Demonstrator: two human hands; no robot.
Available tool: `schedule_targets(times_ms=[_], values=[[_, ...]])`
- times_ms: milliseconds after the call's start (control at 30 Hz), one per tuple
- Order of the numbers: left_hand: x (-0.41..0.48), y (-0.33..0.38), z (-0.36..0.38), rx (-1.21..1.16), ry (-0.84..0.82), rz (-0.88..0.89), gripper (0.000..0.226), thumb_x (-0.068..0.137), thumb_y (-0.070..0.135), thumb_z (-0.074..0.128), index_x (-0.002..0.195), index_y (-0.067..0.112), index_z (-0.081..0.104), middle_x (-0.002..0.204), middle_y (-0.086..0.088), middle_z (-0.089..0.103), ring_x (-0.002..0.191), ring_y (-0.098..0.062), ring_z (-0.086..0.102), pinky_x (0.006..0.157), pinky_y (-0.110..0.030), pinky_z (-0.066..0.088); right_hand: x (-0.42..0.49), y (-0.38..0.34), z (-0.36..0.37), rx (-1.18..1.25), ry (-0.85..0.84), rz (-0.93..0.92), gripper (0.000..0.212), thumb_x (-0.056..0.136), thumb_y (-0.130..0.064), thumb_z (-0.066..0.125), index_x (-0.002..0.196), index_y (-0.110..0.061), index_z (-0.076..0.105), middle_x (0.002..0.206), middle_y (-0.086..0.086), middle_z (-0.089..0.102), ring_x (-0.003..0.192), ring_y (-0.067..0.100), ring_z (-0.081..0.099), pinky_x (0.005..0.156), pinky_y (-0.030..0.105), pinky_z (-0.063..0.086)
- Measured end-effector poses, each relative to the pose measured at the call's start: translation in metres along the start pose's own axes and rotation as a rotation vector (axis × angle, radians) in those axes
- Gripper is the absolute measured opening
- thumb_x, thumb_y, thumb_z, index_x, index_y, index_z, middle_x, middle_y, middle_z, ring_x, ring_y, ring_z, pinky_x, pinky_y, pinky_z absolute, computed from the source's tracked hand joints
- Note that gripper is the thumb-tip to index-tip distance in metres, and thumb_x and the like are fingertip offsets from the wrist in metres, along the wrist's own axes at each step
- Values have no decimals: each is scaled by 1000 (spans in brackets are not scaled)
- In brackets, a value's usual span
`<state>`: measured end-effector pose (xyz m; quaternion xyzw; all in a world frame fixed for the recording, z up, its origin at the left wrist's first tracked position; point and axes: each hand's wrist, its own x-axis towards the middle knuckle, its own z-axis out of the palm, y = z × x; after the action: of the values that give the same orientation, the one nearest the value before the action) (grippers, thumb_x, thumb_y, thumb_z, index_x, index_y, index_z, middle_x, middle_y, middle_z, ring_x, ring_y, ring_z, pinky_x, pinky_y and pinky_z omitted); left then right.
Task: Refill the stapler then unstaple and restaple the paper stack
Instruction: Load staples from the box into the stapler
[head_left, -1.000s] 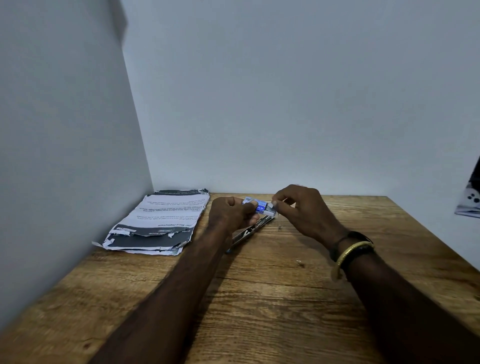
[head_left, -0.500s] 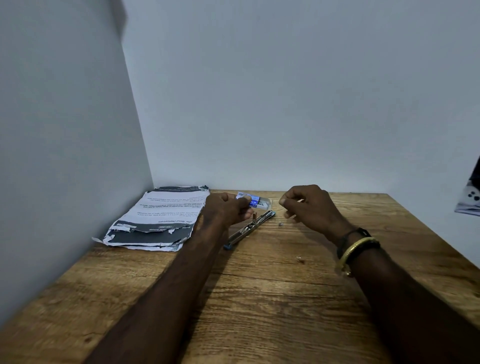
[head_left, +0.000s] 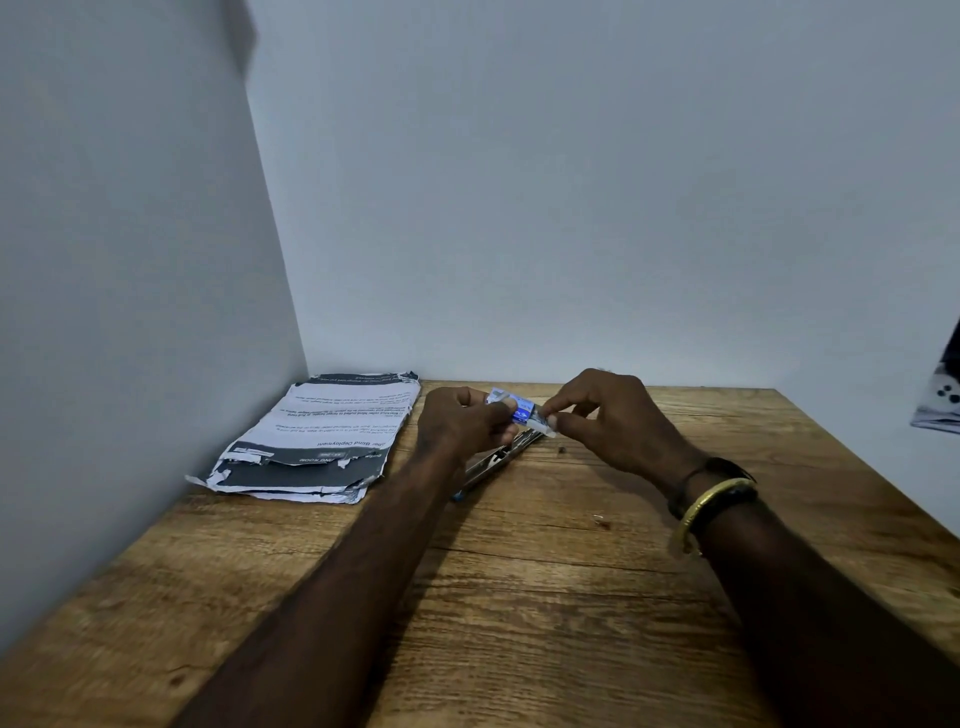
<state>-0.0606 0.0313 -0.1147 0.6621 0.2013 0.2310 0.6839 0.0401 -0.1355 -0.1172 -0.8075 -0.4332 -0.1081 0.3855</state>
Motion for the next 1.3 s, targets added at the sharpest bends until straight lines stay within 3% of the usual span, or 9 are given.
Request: schedule_targets(times_ms=[167, 267, 367, 600, 800, 1033, 1167, 1300], values=[[2, 0, -1, 5, 20, 19, 29, 87, 0, 72, 104, -22, 63, 79, -31, 67, 53, -23, 62, 57, -27, 61, 0, -2, 0, -11, 21, -8, 10, 87, -14, 78, 90, -23, 78, 99, -1, 70, 81, 15, 68, 83, 37, 54], [3, 1, -2, 7, 42, 17, 13, 87, 0, 73, 88, -10, 65, 77, -28, 67, 55, -24, 63, 55, -26, 60, 2, 0, -2, 41, 111, 32, 8, 87, -16, 78, 87, -24, 77, 95, -5, 71, 80, 13, 69, 75, 23, 49], [4, 1, -5, -21, 83, 16, 21, 86, -2, 73, 73, -1, 57, 82, -30, 65, 57, -25, 64, 51, -24, 59, 3, 4, -4, 29, 108, 71, 10, 87, -17, 78, 81, -26, 77, 84, -15, 71, 74, 7, 66, 68, 17, 45], [4, 2, -6, -40, 89, 15, 24, 86, -1, 74, 69, 2, 57, 80, -28, 67, 60, -26, 65, 50, -23, 60, -3, 17, 9, -197, -277, 144, 10, 84, -18, 78, 81, -26, 83, 78, -10, 77, 79, 8, 68, 75, 30, 53], [5, 3, -6, -38, 87, 2, 21, 86, 1, 75, 71, 3, 60, 76, -23, 69, 61, -24, 68, 51, -23, 60, 0, 20, 9, -159, -271, 152, 13, 88, -16, 77, 84, -26, 85, 87, -11, 80, 82, 2, 67, 77, 27, 52], [4, 4, -6, -39, 75, 3, 19, 86, 0, 74, 74, 1, 60, 81, -27, 69, 61, -24, 68, 53, -25, 61, 1, 25, 9, -203, -149, 198, 14, 91, -20, 74, 100, -24, 83, 104, -2, 80, 98, 18, 71, 87, 34, 55], [3, 3, -4, -54, 70, 4, 20, 85, -2, 74, 75, 1, 58, 73, -22, 67, 53, -20, 67, 52, -25, 60, -2, 23, 17, -328, -135, 222, 20, 90, -34, 74, 109, -31, 79, 111, -5, 76, 104, 21, 68, 83, 33, 52], [4, 3, -5, -43, 74, -1, 18, 85, -1, 74, 77, 0, 58, 73, -21, 68, 55, -21, 68, 52, -26, 61, 0, 22, 24, -374, -146, 240, 11, 89, -35, 72, 96, -31, 79, 104, -6, 77, 101, 22, 69, 74, 30, 45]])
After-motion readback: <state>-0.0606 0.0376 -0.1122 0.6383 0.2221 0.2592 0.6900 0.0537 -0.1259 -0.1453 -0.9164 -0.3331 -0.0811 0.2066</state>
